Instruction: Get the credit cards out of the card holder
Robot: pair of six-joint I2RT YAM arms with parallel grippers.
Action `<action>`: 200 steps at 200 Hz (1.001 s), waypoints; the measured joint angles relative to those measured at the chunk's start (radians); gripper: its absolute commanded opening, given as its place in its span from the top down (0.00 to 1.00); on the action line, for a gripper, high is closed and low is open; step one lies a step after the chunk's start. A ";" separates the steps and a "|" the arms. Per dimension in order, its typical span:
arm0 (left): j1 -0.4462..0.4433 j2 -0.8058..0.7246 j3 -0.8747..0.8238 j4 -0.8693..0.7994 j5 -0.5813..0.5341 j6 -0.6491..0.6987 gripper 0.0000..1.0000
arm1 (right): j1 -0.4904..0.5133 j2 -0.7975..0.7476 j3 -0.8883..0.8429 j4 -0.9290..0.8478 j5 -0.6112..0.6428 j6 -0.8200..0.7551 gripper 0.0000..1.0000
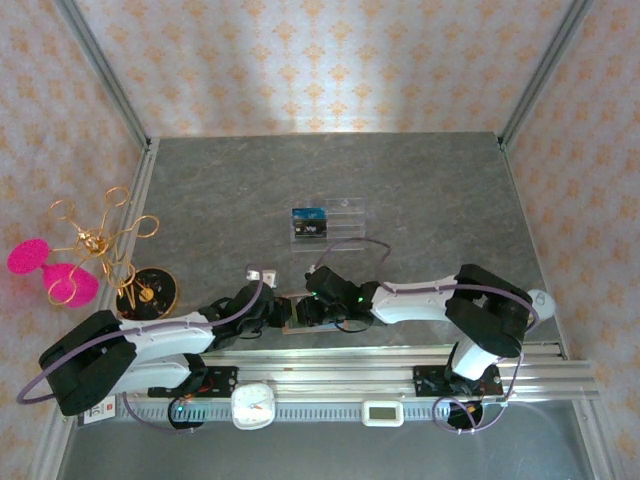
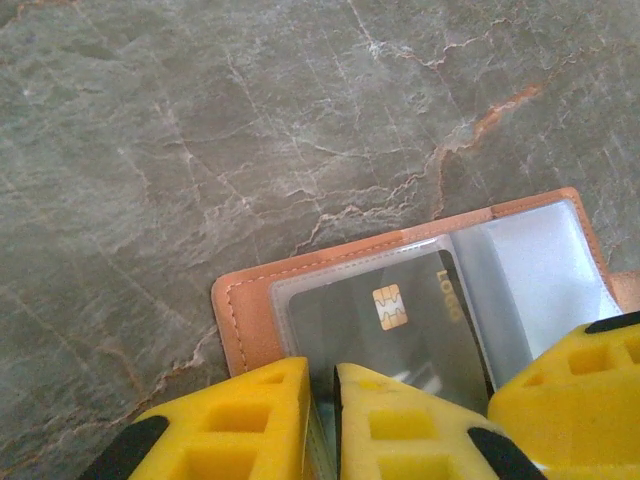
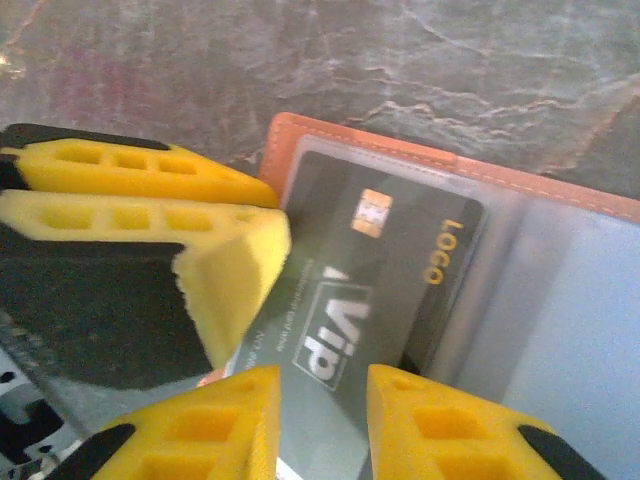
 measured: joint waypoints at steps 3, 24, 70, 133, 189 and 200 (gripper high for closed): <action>0.000 0.002 0.000 0.003 0.000 0.002 0.87 | 0.000 0.001 0.000 -0.002 0.003 0.002 0.72; 0.000 0.013 0.000 0.020 0.001 0.003 0.88 | 0.000 0.001 0.000 -0.015 0.027 0.018 0.72; 0.000 0.023 0.000 0.039 0.003 0.012 0.89 | 0.000 0.001 0.000 -0.037 0.084 0.053 0.71; 0.000 -0.011 0.015 -0.013 0.000 0.048 0.85 | 0.000 -0.043 0.003 -0.106 0.148 0.059 0.71; -0.052 -0.076 0.052 -0.060 0.001 0.051 0.86 | -0.057 -0.063 0.022 -0.128 0.093 -0.008 0.74; -0.061 -0.054 0.052 -0.060 0.001 0.050 0.86 | -0.080 -0.063 0.023 -0.128 0.074 -0.023 0.74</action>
